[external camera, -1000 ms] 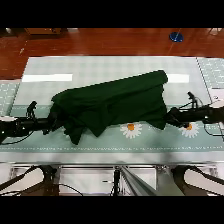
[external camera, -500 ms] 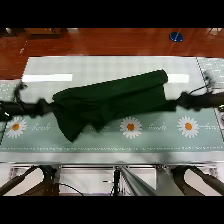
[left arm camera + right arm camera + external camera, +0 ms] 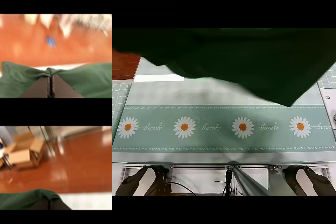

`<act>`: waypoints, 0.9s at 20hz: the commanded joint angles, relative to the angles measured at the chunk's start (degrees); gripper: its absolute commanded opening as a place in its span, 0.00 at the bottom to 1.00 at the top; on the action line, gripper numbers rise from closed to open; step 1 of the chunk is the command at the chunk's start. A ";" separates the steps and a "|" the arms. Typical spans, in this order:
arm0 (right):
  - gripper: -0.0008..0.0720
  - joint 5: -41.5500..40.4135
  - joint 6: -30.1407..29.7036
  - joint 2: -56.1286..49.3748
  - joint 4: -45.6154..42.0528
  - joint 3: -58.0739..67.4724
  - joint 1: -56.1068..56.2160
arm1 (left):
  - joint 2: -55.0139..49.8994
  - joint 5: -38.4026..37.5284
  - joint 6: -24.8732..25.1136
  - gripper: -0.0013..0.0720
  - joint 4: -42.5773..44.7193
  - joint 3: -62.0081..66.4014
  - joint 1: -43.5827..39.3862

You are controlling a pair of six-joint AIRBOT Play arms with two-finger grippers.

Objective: Fold the shirts.

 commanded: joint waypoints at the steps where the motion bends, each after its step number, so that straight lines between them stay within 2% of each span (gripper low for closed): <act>1: 0.03 -1.77 4.09 1.18 -1.73 15.02 -0.13 | 3.52 2.36 -3.15 0.05 -0.17 15.34 4.22; 4: 0.03 -0.55 8.76 1.18 -10.54 25.16 -0.13 | 6.03 2.01 -6.91 0.05 6.78 21.42 5.97; 8: 0.03 10.51 12.04 2.62 -18.86 32.72 -0.13 | 11.58 -2.58 -14.38 0.05 20.85 23.32 5.86; 12: 0.03 24.57 12.96 4.81 -25.55 32.81 -0.11 | 14.71 -18.86 -15.58 0.05 23.23 23.32 5.77; 15: 0.03 38.53 10.14 3.15 -29.29 32.76 -0.07 | 13.49 -27.98 -15.32 0.05 23.19 23.21 5.79; 18: 0.03 43.56 9.42 -1.46 -31.47 29.92 4.52 | 9.77 -35.30 -13.62 0.05 22.99 20.79 5.75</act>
